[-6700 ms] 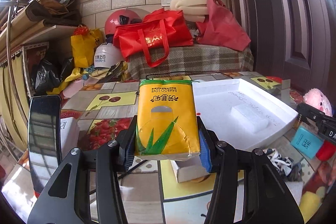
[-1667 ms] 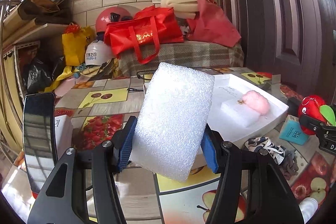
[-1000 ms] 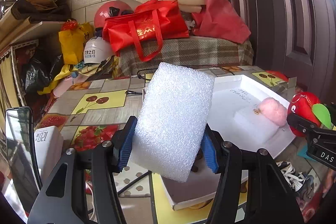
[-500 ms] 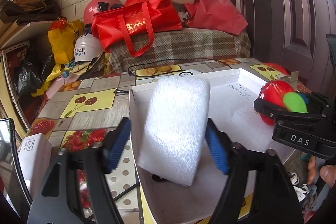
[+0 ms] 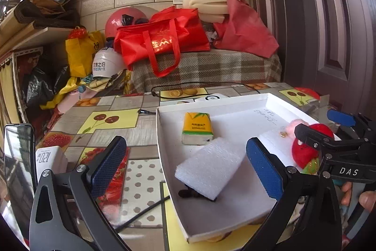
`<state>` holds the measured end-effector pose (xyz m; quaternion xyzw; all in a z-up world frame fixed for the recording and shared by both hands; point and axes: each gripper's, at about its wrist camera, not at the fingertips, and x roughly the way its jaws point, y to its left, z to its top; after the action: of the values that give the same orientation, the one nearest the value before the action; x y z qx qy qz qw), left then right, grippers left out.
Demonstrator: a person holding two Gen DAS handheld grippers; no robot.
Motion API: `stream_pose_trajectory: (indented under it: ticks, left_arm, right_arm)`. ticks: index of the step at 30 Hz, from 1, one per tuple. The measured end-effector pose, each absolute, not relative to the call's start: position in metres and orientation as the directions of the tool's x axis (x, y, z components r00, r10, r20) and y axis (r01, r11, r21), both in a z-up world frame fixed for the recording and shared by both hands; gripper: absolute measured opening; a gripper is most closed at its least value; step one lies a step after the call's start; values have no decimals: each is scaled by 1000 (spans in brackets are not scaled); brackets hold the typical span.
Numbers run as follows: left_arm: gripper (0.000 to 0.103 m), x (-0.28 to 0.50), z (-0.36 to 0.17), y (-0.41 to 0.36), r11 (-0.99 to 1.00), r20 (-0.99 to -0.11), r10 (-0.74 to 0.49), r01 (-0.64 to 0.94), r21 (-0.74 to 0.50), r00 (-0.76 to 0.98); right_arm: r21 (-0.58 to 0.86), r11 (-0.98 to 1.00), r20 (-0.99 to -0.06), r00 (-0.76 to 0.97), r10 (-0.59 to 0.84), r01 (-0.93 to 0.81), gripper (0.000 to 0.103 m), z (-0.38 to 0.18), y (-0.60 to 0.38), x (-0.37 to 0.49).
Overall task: Organize soft objects
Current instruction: 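Lower the foam sheet into the box with the left tool while the right releases the apple, then grasp the white cloth with the left tool while the right grasps the sponge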
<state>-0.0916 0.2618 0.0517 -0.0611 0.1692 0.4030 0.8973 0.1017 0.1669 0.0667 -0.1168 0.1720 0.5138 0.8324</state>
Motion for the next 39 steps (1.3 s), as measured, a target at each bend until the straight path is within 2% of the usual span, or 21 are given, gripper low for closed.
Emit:
stream_pose_trajectory:
  ticks: [11, 13, 17, 20, 24, 29, 32, 39]
  left_arm:
    - [103, -142, 50, 188, 863, -389, 483, -501, 62, 784]
    - [103, -145, 51, 179, 872, -386, 473, -485, 75, 792]
    - [103, -147, 52, 176, 862, -377, 490, -501, 76, 786]
    - [103, -153, 51, 181, 880, -398, 446, -474, 31, 802]
    - [103, -162, 48, 169, 931, -427, 331, -366, 1, 841]
    - [103, -143, 38, 131, 974, -519, 223, -202, 98, 825]
    - [103, -127, 29, 108, 984, -584, 164, -88, 156, 795]
    - [103, -106, 13, 95, 988, -689, 80, 34, 151, 721]
  right_arm:
    - [-7, 477, -371, 445, 815, -879, 103, 70, 64, 119]
    - [30, 523, -339, 484, 807, -852, 103, 73, 41, 132]
    - [115, 627, -206, 599, 774, -770, 103, 91, -1, 154]
    - [148, 617, -183, 591, 785, -773, 103, 118, -26, 163]
    - [171, 511, -248, 465, 850, -842, 103, 133, -69, 152]
    - [279, 386, -440, 240, 865, -879, 103, 98, -115, 112]
    - [392, 328, -533, 78, 842, -860, 103, 72, -133, 84]
    - [423, 348, -677, -38, 735, -837, 103, 44, -127, 34]
